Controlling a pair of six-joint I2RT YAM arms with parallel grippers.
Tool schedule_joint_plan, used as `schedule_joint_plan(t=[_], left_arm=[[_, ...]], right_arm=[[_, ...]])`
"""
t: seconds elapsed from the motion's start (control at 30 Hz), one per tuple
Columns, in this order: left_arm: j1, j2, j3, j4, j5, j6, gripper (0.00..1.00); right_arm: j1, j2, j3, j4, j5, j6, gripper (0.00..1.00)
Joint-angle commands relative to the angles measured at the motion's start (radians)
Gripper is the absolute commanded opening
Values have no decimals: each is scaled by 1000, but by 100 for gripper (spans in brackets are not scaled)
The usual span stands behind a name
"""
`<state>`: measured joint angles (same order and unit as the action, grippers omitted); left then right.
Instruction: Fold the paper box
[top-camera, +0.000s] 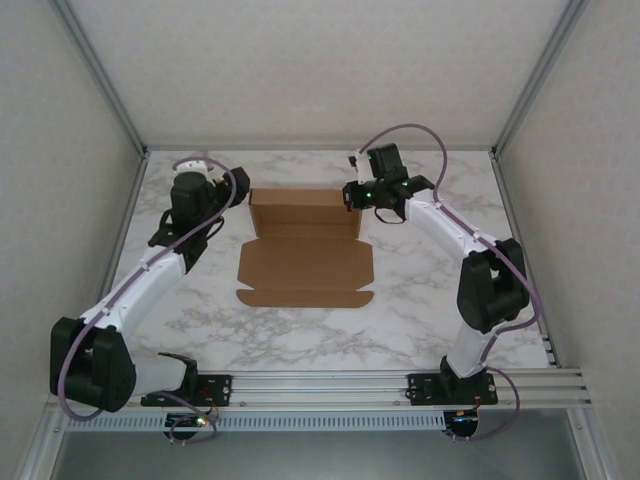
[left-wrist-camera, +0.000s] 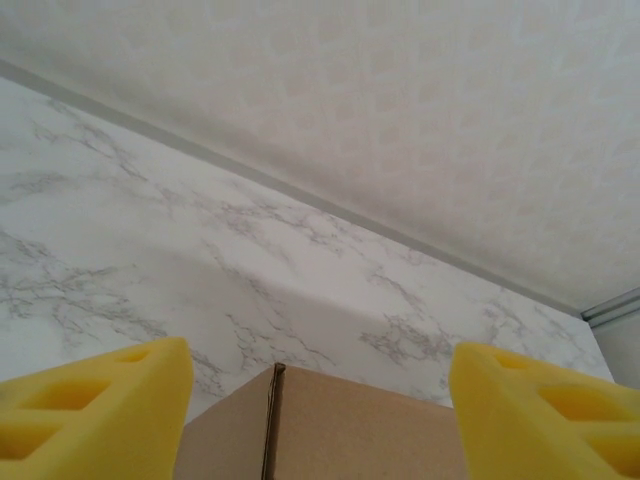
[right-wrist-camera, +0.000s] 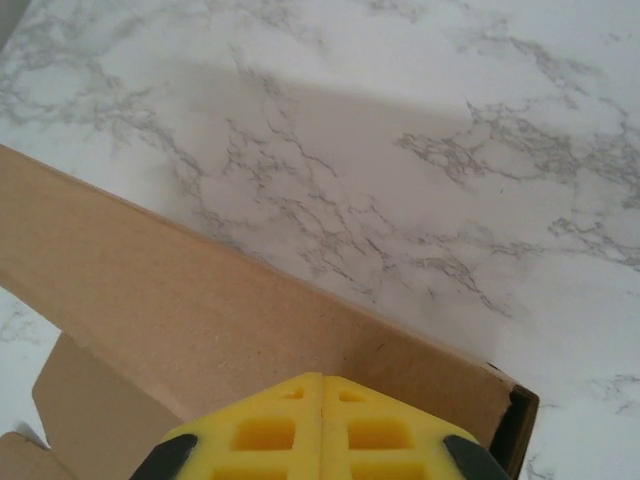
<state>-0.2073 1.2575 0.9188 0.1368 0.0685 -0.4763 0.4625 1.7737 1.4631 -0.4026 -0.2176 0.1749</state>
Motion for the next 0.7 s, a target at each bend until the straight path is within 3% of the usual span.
schedule_joint_plan(t=[0.0, 0.37, 0.67], left_arm=[[7, -57, -30, -49, -33, -16, 68], [7, -157, 80, -128, -73, -16, 68], [8, -166, 131, -171, -70, -18, 69]], right_arm=[[1, 27, 54, -47, 24, 3, 5], [-46, 291, 361, -213, 38, 72, 5], [-83, 412, 443, -229, 18, 82, 6]])
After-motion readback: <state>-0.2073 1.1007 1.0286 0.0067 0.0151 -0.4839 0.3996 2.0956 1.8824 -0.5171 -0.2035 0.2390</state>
